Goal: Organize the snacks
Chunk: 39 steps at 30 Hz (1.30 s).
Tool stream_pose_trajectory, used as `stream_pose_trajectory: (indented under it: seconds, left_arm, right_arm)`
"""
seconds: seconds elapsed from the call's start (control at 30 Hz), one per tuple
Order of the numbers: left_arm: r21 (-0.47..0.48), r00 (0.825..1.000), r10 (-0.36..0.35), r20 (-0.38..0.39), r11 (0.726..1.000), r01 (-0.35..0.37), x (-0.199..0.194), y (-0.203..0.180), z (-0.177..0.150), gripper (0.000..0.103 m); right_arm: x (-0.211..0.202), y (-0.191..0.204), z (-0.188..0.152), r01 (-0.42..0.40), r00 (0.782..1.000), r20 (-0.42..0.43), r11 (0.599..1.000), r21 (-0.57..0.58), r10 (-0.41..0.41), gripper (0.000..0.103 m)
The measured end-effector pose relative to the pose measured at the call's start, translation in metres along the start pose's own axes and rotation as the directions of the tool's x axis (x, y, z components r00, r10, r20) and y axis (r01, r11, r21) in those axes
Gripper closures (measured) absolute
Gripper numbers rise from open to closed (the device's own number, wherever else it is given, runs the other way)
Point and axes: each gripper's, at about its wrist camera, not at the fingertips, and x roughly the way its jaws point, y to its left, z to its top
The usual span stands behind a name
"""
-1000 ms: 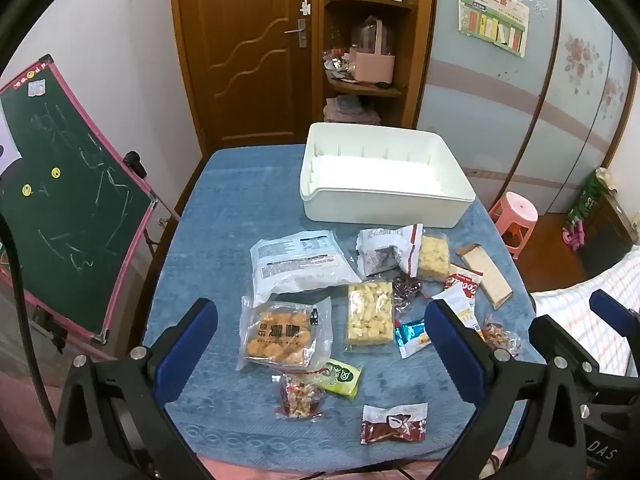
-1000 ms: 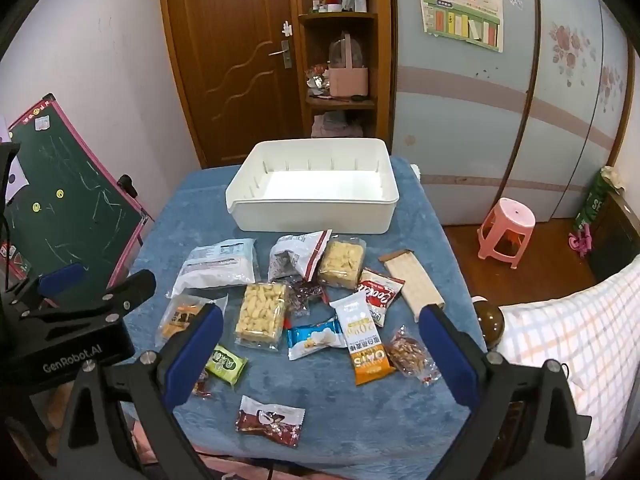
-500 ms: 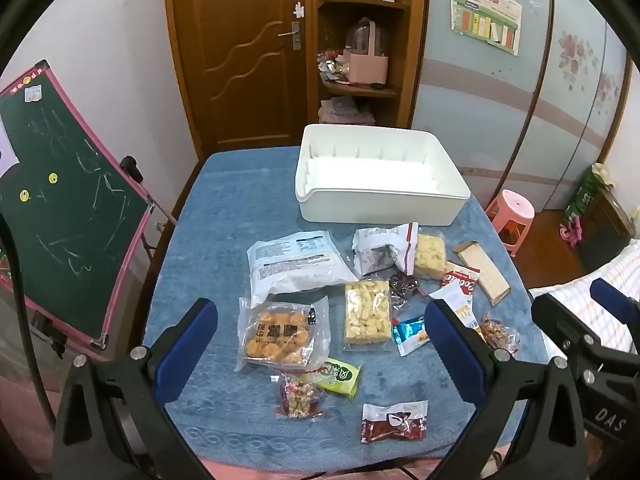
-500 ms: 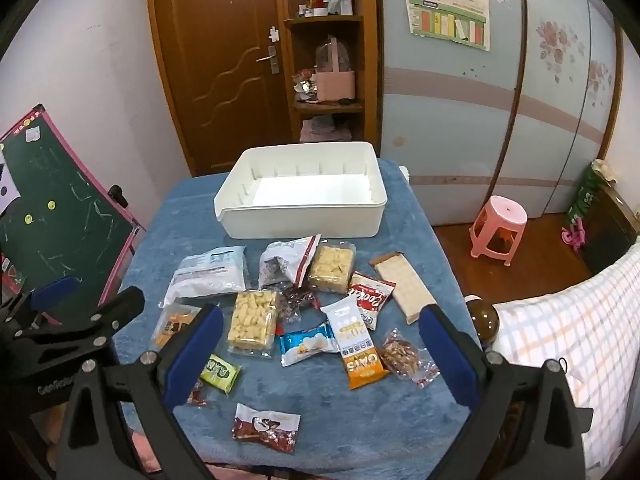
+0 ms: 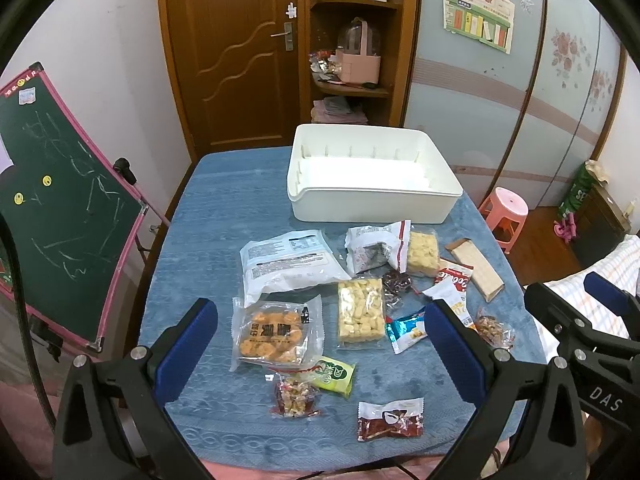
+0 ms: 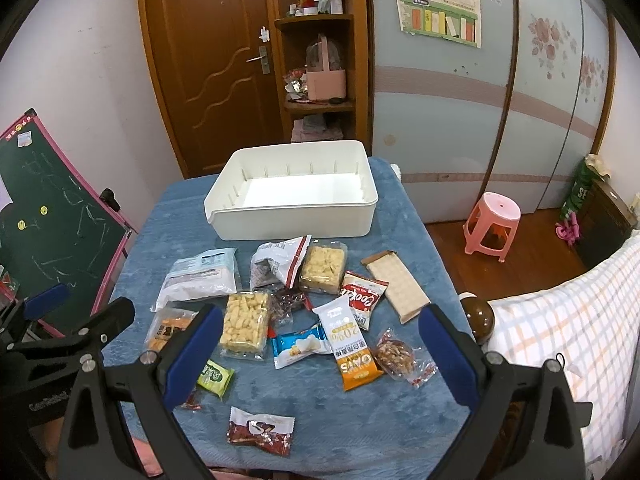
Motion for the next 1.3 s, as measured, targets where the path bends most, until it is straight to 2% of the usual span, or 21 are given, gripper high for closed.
stream_pose_trajectory:
  seconds: [0.67,0.93,1.3]
  left_arm:
    - [-0.004,0.999,-0.040,0.013,0.999,0.040,-0.002,0.002,-0.002,0.000]
    - [-0.055,0.995,-0.103,-0.010,0.993,0.102,0.001,0.010,0.001,0.000]
    - [-0.005,0.998,-0.022,0.057,1.000,0.022,-0.008,0.010,0.004,0.000]
  right_arm:
    - [-0.001,0.000,-0.001,0.006,1.000,-0.001,1.000,0.007,-0.006,0.004]
    - [-0.003,0.001,-0.003,0.004,1.000,-0.001,1.000,0.008,-0.004,0.004]
    - [-0.004,0.003,-0.003,0.021,1.000,0.014,1.000,-0.007,-0.020,0.004]
